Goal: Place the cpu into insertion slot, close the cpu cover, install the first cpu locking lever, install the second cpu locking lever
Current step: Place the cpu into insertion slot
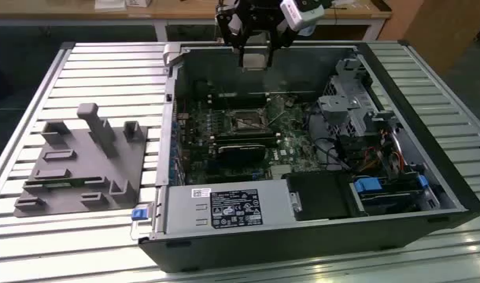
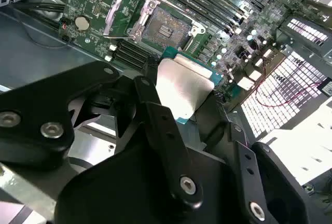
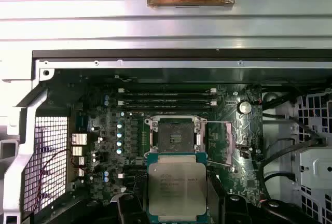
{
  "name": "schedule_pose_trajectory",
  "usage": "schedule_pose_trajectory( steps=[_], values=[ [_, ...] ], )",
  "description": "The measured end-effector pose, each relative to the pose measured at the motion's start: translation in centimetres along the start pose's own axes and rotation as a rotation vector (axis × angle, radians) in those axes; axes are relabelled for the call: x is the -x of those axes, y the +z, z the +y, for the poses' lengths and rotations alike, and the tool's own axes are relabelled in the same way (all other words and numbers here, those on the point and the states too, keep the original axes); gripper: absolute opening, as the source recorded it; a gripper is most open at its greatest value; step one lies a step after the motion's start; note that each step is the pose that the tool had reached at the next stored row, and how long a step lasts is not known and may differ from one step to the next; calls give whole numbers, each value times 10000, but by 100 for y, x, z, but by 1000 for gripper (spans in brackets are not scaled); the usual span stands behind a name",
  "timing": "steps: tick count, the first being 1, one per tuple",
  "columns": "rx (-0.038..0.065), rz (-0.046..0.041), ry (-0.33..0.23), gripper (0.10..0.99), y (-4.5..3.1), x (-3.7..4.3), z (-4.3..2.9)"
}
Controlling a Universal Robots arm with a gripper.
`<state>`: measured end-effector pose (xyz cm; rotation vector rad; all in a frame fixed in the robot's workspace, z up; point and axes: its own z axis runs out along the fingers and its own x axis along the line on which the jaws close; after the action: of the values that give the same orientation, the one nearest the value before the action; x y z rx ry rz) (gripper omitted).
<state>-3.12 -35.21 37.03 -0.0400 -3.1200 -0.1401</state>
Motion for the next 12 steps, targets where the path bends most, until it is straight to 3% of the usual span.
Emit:
schedule_pose_trajectory(
  steps=[12],
  values=[
    [-1,0,0,541,27,1,-2]
  ],
)
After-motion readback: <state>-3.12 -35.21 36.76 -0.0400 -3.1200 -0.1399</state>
